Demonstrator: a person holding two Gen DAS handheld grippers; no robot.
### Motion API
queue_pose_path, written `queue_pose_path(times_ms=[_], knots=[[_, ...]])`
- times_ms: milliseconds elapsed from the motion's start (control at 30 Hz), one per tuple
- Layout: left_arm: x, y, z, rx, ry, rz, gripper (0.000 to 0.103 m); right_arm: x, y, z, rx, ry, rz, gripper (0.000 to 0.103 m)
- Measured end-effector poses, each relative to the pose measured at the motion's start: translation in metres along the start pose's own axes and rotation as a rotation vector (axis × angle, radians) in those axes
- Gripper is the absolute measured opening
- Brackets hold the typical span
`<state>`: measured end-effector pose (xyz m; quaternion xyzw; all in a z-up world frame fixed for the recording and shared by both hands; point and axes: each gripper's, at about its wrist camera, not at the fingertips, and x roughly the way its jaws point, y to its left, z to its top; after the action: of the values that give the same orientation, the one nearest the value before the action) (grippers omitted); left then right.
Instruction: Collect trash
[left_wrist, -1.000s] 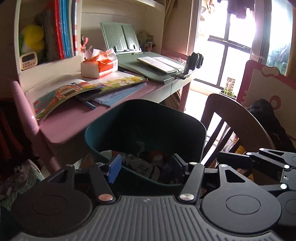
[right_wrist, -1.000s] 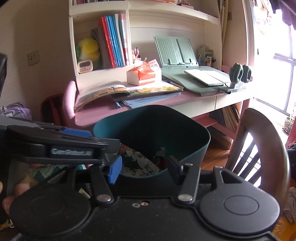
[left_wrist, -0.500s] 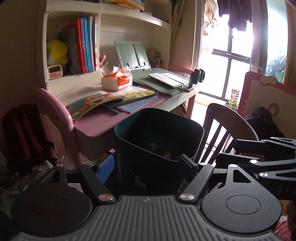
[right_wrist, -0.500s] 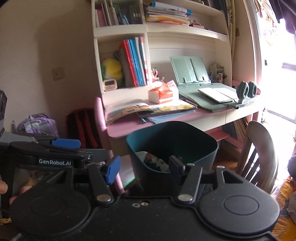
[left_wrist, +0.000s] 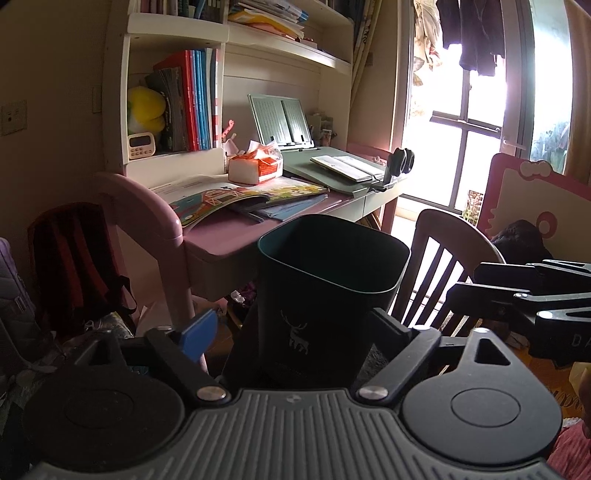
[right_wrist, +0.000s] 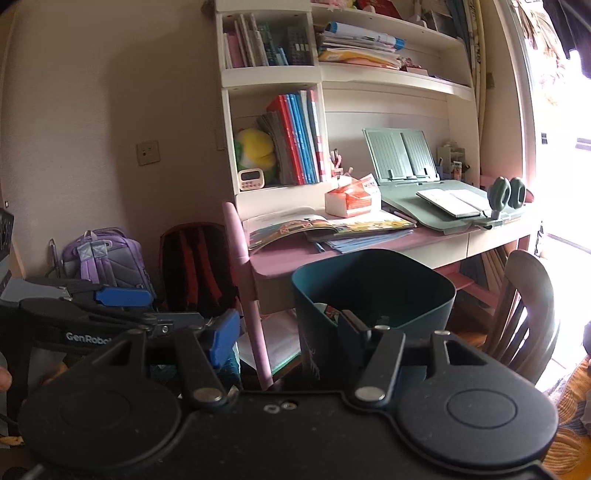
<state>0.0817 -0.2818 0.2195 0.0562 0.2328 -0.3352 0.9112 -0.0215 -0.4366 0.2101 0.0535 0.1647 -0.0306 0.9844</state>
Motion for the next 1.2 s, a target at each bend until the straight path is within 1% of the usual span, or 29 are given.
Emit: queue_pose_path(times_ms=[67,133,400,500,733,967,1200], knots=[[-0.006,0.003,-0.002,-0.012,-0.015,-0.005,0.100,-0.003,0.004,0.000,-0.009,0.001,-0.002,0.059],[-0.011,0.004,-0.004,-0.025,-0.025,-0.006,0.101,-0.005,0.008,-0.001,-0.011,0.000,-0.004,0.060],[-0.020,0.007,-0.014,-0.044,-0.036,-0.029,0.102,-0.011,0.018,-0.006,-0.034,-0.013,-0.006,0.061],[-0.023,0.006,-0.015,-0.029,-0.049,-0.005,0.102,-0.010,0.019,-0.007,-0.030,-0.010,0.001,0.062],[-0.030,0.006,-0.020,-0.025,-0.060,0.009,0.102,-0.009,0.022,-0.010,-0.040,-0.008,0.010,0.063],[-0.030,0.005,-0.021,-0.041,-0.053,0.004,0.102,-0.012,0.022,-0.012,-0.047,-0.013,0.002,0.063],[-0.028,0.004,-0.022,-0.035,-0.053,0.007,0.102,-0.016,0.022,-0.013,-0.037,-0.020,-0.005,0.064]])
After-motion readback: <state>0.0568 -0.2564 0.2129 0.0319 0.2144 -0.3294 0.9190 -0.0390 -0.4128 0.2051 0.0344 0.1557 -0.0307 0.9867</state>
